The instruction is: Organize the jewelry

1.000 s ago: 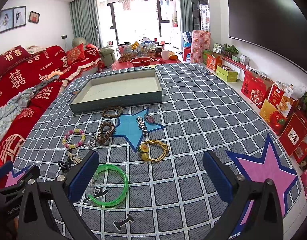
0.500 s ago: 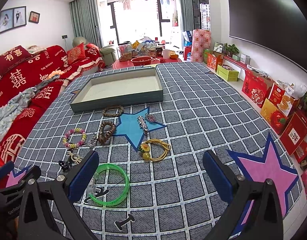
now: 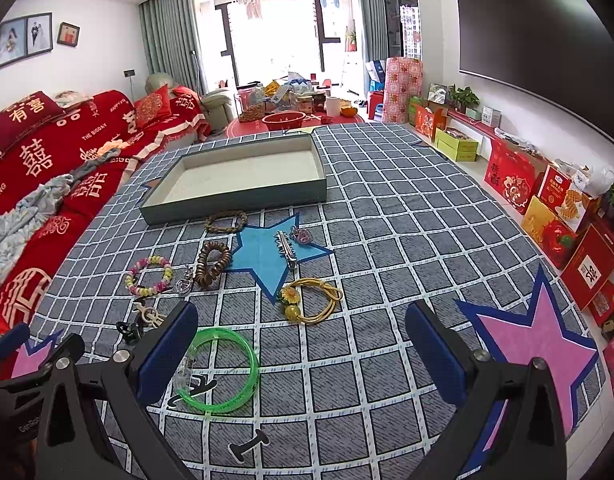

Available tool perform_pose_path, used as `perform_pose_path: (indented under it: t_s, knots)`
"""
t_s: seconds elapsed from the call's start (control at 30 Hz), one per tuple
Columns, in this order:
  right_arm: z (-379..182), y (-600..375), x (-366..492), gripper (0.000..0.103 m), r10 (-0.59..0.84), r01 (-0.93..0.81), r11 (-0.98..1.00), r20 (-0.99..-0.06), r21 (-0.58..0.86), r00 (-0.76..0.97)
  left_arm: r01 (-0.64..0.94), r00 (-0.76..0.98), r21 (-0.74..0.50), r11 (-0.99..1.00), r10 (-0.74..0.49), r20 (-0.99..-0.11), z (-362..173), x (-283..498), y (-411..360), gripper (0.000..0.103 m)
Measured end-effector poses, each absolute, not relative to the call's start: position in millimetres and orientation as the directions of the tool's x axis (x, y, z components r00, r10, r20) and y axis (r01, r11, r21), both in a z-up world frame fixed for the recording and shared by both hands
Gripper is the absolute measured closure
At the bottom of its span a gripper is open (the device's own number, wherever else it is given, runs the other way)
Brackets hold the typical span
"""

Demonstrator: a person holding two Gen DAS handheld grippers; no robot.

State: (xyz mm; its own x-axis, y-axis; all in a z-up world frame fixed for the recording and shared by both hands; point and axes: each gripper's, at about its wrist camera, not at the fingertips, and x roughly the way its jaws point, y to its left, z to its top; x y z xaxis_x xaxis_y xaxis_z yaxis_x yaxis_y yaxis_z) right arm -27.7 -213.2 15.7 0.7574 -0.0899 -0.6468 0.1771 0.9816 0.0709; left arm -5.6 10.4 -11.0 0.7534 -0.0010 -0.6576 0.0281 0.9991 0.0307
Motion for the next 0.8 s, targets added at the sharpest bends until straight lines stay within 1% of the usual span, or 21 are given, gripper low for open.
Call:
perform_pose_path:
  t_s: [0.43,0.53,0.6,0.7,0.8]
  knots:
    - [5,-209,-26,0.0,-0.098,0.172,0.984,-0.654,0.05,0.75,0.033,0.731,0.033,0.999,-0.002,-0.683,-16,-1,2,0.0]
    - [5,-215,-22,0.0,-0.092,0.17,0.984,-0.653,0.057,0.752,0.041,0.728,0.04,0.998,-0.002,-0.686,-16,1,-1,0.0]
    - [4,-219,-20,0.0,-0.073,0.163,0.984,-0.655,0.076,0.752,0.059,0.717,0.028,0.998,-0.023,-0.697,-15,6,-1,0.0]
    - [0,-226,-14,0.0,-0.048,0.154,0.983,-0.676,0.098,0.736,0.081,0.69,0.0,0.997,-0.056,-0.721,-16,12,-2,0.0]
    - [-6,-232,-5,0.0,-0.049,0.151,0.985,-0.719,0.079,0.693,0.09,0.67,-0.015,0.996,-0.072,-0.739,-18,23,-5,0.0]
